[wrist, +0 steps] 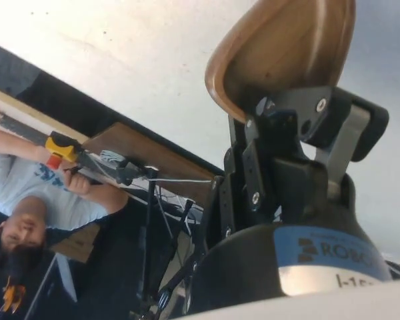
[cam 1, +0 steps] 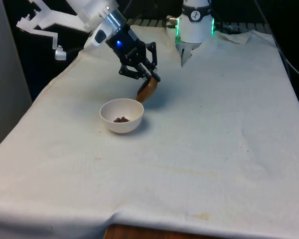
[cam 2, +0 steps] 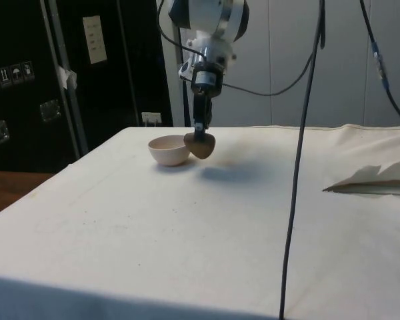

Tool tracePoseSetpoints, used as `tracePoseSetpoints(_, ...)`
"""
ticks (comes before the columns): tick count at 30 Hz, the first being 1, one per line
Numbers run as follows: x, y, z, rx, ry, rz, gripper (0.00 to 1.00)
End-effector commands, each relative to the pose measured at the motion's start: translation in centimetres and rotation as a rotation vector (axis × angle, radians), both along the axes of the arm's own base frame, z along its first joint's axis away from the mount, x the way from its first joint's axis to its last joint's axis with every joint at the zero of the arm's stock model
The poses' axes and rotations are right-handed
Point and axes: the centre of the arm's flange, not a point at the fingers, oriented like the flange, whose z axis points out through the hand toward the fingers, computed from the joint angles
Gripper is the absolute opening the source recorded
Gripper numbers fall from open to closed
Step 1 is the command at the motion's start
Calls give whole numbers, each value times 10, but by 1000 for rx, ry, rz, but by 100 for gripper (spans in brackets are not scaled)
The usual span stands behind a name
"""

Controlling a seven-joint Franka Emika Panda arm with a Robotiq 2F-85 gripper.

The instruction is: Pour the coffee beans from the cup into the bowl.

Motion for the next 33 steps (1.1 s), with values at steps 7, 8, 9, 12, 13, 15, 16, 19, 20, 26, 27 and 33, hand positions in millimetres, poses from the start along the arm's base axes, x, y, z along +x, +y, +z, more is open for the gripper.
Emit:
tracePoseSetpoints(7, -8, -1, 0, -52, 6, 2, 3)
tracePoseSetpoints(8, -9, -1, -1, -57, 7, 2, 3)
tracePoseSetpoints(9, -11, -1, -1, -62, 7, 2, 3)
tracePoseSetpoints(12, -14, -2, -2, -79, 11, 6, 3)
tracePoseSetpoints(13, -16, -2, -3, -83, 12, 7, 3)
tracePoseSetpoints(15, -19, -2, -3, -99, 13, 9, 3)
tracePoseSetpoints(16, -19, -2, -3, -104, 13, 11, 3)
tracePoseSetpoints(19, -21, -1, -2, -110, 13, 13, 3)
tracePoseSetpoints(20, -21, -1, -1, -114, 13, 14, 3)
tracePoseSetpoints(26, -26, 3, 4, -136, 15, 18, 3)
tracePoseSetpoints(27, -26, 3, 6, -139, 14, 18, 3)
tracePoseSetpoints(33, -29, 7, 13, -153, 16, 21, 3)
